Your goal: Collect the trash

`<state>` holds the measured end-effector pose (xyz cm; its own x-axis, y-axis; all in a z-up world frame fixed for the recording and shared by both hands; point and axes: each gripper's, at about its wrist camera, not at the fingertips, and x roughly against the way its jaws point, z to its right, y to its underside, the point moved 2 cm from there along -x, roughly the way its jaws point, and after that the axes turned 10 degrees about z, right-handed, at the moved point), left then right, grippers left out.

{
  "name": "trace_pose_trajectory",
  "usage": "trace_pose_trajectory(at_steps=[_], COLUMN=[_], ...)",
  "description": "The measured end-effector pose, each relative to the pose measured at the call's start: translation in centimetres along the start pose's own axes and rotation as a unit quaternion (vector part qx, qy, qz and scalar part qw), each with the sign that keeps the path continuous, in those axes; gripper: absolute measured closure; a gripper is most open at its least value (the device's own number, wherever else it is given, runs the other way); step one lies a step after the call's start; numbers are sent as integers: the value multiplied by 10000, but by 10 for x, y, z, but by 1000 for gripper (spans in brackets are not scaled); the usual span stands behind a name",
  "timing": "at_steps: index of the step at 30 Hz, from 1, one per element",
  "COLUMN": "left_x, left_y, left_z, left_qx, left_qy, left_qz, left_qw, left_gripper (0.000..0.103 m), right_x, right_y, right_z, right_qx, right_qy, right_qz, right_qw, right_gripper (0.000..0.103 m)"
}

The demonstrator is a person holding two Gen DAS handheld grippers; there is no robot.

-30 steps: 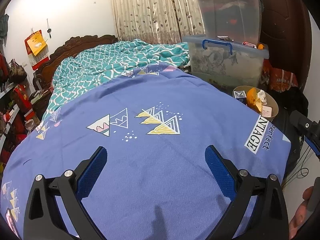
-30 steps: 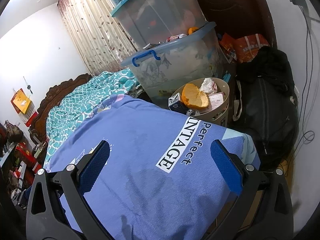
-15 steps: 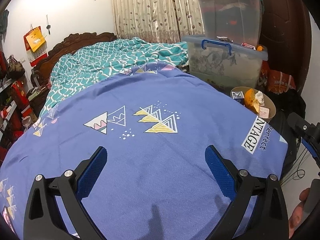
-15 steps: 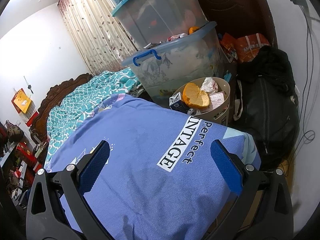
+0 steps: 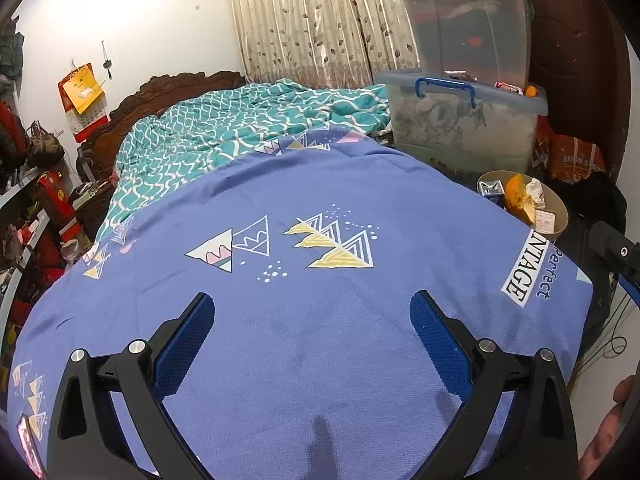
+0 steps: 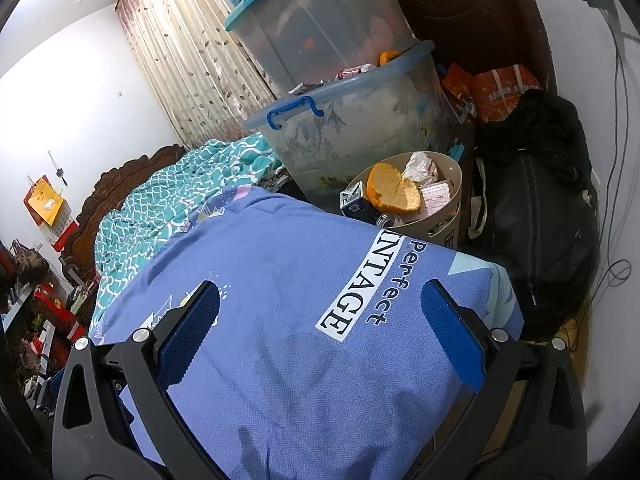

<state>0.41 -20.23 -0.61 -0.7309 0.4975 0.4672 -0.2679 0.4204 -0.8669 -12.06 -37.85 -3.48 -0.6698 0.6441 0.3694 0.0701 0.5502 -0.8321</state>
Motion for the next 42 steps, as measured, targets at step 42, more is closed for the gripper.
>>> trace_pose_trajectory(at_steps=[42], left_x=[0], left_y=[5], left_z=[-1], left_qx=[-15], left_qy=[-37], left_qz=[-29], left_qw=[10000], left_gripper=[9], right_x=[-5], right_y=[3], right_z=[-2], right_qx=[-9], right_qy=[-43], right_qz=[-112], right_qw=[9999], right_gripper=[3])
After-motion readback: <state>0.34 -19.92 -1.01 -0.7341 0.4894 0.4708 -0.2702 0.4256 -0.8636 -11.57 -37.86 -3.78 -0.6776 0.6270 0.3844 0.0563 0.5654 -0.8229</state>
